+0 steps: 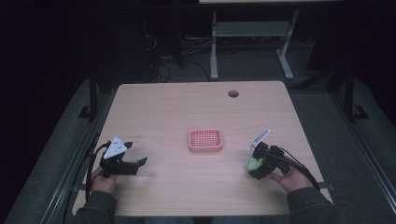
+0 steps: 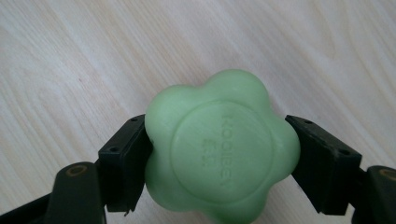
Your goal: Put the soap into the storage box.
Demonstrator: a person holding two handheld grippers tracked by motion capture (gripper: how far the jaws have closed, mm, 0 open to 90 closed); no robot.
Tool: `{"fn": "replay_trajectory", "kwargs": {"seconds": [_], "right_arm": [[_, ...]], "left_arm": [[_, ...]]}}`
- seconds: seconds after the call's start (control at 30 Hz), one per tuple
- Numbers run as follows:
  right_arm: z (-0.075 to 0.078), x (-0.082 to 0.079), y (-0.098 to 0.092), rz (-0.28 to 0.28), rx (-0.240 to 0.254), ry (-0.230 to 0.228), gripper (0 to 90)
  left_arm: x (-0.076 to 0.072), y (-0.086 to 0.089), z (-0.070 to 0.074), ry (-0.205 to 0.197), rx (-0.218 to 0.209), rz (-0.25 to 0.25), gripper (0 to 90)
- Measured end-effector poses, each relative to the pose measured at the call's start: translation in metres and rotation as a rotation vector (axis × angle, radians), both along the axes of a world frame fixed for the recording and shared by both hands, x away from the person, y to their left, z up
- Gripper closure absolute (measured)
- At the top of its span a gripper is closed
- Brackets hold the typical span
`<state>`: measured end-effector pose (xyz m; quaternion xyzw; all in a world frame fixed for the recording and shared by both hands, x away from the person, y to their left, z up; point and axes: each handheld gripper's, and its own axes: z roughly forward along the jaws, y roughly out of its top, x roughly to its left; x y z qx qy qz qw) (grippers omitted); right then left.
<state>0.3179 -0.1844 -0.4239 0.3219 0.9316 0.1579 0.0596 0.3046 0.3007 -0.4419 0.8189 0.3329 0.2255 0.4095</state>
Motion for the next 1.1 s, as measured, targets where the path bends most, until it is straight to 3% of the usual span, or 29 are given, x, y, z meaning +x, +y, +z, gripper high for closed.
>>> {"fn": "replay_trajectory", "kwargs": {"seconds": [0.83, 1.1], "right_arm": [[0.011, 0.038, 0.041, 0.077, 0.017, 0.013, 25.9], [0.016, 0.050, 0.055, 0.096, 0.020, 0.013, 25.9]], "left_arm": [[0.000, 0.002, 0.002, -0.002, 0.011, -0.008, 14.4], [0.000, 0.000, 0.002, -0.004, -0.006, -0.004, 14.4]]}}
